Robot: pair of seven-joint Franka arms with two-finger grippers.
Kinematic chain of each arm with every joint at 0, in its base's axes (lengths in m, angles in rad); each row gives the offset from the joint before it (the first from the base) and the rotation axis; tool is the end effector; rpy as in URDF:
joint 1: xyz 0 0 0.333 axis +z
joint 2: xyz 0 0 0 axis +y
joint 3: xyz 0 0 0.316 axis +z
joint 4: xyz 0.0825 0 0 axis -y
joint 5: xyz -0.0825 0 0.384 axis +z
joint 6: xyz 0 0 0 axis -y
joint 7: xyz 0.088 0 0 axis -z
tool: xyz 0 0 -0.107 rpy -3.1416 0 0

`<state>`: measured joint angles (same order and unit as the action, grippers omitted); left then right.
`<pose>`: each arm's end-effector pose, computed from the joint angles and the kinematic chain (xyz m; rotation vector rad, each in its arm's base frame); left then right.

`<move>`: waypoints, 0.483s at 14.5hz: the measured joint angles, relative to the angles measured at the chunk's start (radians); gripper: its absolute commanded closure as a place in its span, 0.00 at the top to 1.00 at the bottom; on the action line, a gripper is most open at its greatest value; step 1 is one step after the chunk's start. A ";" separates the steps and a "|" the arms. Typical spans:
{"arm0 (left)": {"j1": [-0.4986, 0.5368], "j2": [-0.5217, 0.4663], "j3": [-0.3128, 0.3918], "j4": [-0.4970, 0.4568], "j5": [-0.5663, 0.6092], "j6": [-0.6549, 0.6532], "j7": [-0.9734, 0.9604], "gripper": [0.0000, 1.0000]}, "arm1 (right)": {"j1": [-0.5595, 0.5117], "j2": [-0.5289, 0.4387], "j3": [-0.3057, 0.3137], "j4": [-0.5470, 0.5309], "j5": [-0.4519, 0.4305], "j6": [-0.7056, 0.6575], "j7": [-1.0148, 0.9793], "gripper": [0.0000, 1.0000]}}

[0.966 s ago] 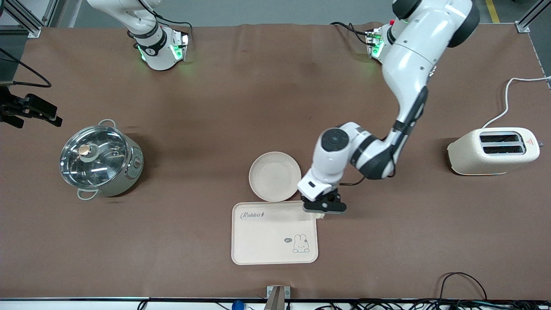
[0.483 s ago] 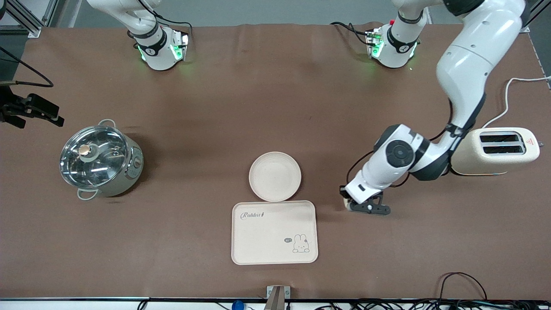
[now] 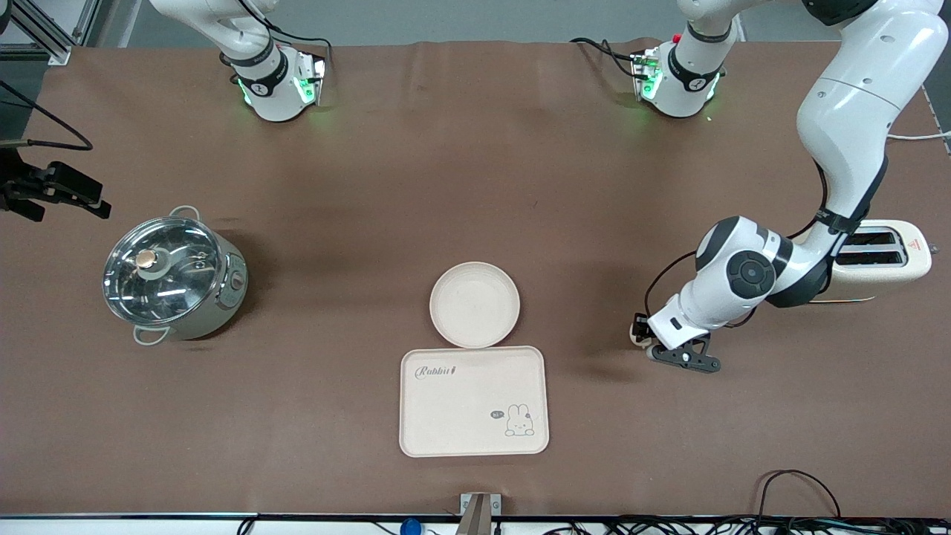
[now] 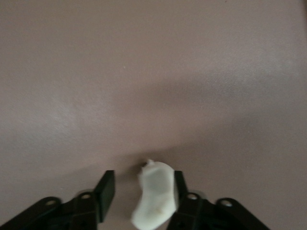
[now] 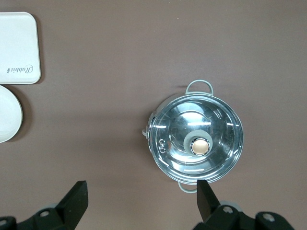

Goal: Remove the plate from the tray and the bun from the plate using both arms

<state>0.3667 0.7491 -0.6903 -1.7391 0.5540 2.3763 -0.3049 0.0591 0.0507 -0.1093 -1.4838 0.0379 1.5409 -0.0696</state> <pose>0.6527 -0.1605 0.2309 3.0361 -0.3873 0.1305 0.5673 -0.0226 0.6346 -3.1095 -0.0324 -0.0134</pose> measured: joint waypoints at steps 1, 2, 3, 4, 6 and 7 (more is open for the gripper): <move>-0.003 -0.002 -0.019 0.039 0.000 -0.077 0.011 1.00 | 0.000 0.000 0.000 0.000 0.000 0.000 0.000 1.00; -0.010 -0.004 -0.043 0.095 0.000 -0.177 0.025 1.00 | 0.000 0.000 0.000 0.000 0.000 0.000 0.000 1.00; -0.023 -0.010 -0.062 0.162 0.000 -0.279 0.047 1.00 | 0.000 0.000 0.000 0.000 0.000 0.000 0.000 1.00; -0.035 -0.021 -0.073 0.224 0.000 -0.364 0.070 1.00 | 0.000 0.000 0.000 0.000 0.000 0.000 0.000 1.00; -0.036 -0.045 -0.111 0.309 0.000 -0.481 0.095 1.00 | 0.000 0.000 0.000 0.000 0.000 0.000 0.000 1.00; -0.029 -0.063 -0.134 0.340 0.000 -0.531 0.099 1.00 | 0.000 0.000 0.000 0.001 0.000 0.000 0.000 1.00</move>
<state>0.3379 0.6860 -0.8244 -1.3991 0.5540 1.8455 -0.2055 0.0591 0.0507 -0.1093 -1.4831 0.0379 1.5412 -0.0696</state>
